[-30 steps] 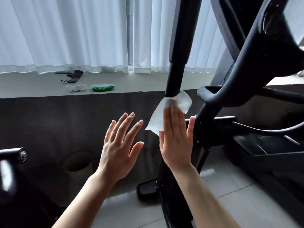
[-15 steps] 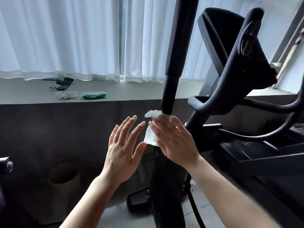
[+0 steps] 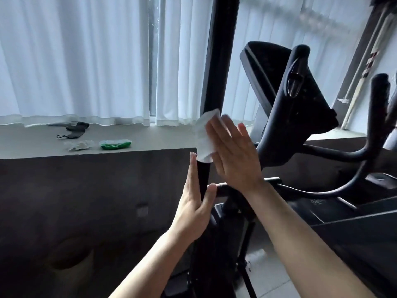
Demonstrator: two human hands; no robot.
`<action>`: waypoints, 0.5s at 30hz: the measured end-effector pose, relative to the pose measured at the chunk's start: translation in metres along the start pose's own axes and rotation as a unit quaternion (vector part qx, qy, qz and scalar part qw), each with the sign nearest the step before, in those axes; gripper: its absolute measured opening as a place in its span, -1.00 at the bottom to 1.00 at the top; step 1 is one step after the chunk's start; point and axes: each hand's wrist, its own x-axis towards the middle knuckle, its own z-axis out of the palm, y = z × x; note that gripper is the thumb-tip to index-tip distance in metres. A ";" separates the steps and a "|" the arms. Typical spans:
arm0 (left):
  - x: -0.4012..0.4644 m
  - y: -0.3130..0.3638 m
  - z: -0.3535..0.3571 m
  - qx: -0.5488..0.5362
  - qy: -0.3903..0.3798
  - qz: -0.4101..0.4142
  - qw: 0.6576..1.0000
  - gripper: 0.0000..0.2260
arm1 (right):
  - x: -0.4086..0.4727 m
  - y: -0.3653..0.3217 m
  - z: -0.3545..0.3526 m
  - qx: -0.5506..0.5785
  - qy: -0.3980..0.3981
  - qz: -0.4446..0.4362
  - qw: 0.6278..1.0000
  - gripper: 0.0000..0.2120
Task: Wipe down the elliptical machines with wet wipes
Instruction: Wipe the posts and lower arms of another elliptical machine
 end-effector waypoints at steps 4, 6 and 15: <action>0.011 0.003 0.008 0.112 0.037 0.078 0.990 -0.42 | 0.070 0.040 -0.018 -0.004 0.019 0.003 1.000 -0.54; 0.033 0.006 0.007 0.169 0.079 0.130 0.974 -0.44 | 0.103 0.057 -0.022 -0.024 0.017 -0.005 1.000 -0.54; 0.122 0.041 -0.021 0.081 0.218 0.219 0.948 -0.51 | 0.120 0.070 -0.034 -0.034 -0.045 -0.210 0.976 -0.64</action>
